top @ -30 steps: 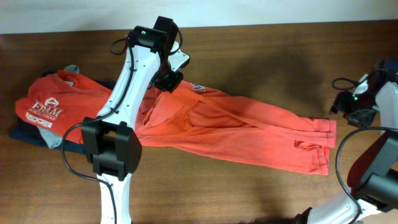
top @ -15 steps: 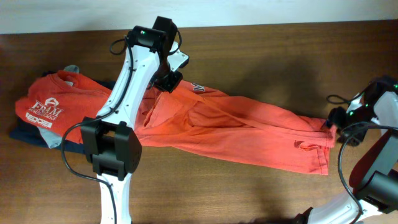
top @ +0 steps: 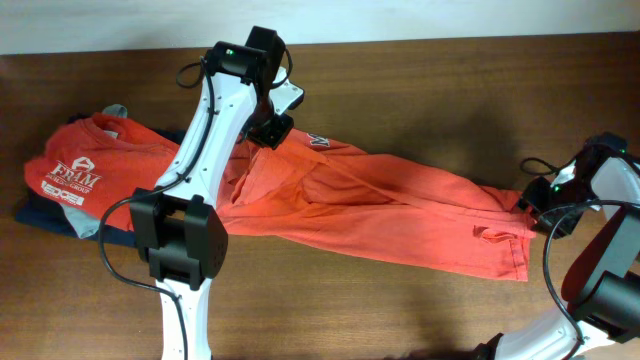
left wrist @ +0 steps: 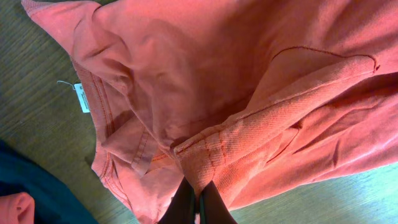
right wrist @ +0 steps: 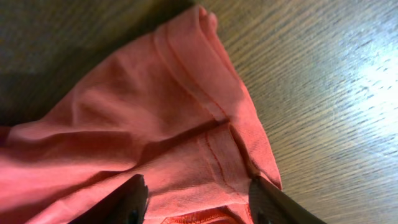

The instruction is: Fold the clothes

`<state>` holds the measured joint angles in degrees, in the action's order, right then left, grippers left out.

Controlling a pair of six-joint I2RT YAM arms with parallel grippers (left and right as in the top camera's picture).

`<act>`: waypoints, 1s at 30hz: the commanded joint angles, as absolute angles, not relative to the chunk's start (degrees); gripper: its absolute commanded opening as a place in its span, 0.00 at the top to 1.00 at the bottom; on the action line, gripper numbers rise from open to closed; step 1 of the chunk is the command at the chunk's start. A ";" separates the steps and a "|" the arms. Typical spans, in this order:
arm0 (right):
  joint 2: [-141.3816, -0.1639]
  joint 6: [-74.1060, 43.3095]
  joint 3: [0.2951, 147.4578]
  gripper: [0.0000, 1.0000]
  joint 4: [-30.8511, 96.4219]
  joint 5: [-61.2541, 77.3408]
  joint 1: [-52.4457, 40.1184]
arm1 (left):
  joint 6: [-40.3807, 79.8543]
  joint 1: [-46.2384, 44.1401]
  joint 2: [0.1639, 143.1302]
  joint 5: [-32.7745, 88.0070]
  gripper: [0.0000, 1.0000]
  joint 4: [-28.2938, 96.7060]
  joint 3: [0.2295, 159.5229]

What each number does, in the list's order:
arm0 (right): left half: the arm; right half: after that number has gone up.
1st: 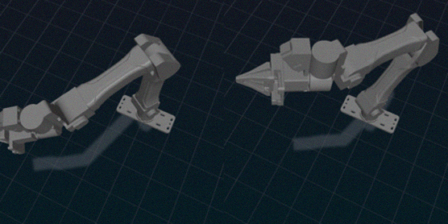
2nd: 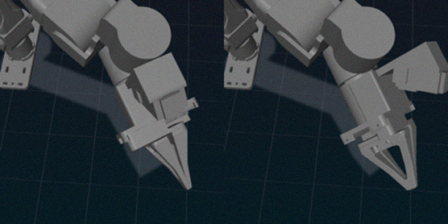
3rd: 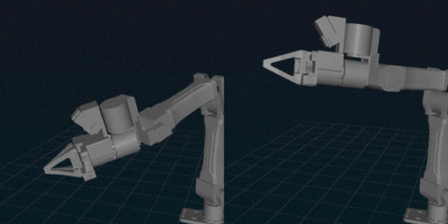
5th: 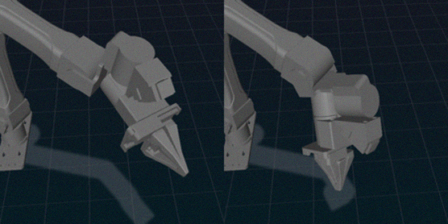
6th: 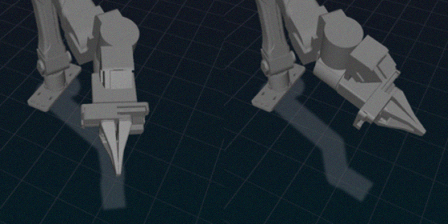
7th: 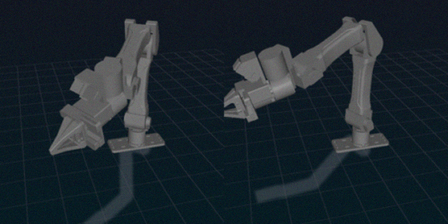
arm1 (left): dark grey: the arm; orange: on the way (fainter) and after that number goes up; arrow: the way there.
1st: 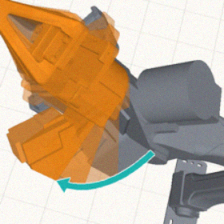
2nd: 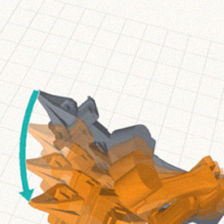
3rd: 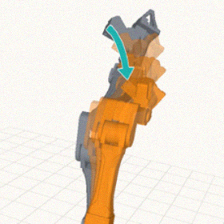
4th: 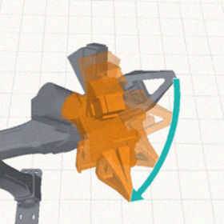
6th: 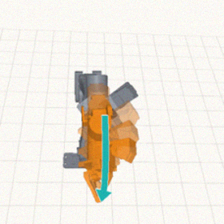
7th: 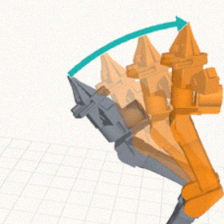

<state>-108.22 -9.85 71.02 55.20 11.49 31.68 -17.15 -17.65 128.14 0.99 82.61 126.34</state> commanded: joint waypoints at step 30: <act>-107.35 -11.05 75.42 0.45 61.93 5.80 31.53 | -17.65 -16.97 124.68 -2.79 0.99 83.13 126.98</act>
<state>-107.61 -11.09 75.61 62.13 6.87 31.68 -17.15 -17.47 127.50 -1.98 83.13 126.34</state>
